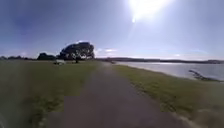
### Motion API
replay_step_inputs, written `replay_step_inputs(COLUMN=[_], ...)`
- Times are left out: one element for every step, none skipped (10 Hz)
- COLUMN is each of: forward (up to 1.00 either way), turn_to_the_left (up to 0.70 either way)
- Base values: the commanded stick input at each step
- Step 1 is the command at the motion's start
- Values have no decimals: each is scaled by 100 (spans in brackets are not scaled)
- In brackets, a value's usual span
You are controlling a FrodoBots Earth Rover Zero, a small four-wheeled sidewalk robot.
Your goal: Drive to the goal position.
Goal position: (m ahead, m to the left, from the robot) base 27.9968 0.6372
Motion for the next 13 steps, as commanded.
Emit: replay_step_inputs(forward=[85, 85, 85, 85, 85, 85, 85, 85, 85, 85, 85, 85, 85], turn_to_the_left=[0, 0, 0, 0, 0, 0, 0, 0, 0, 0, 0, 0, 0])
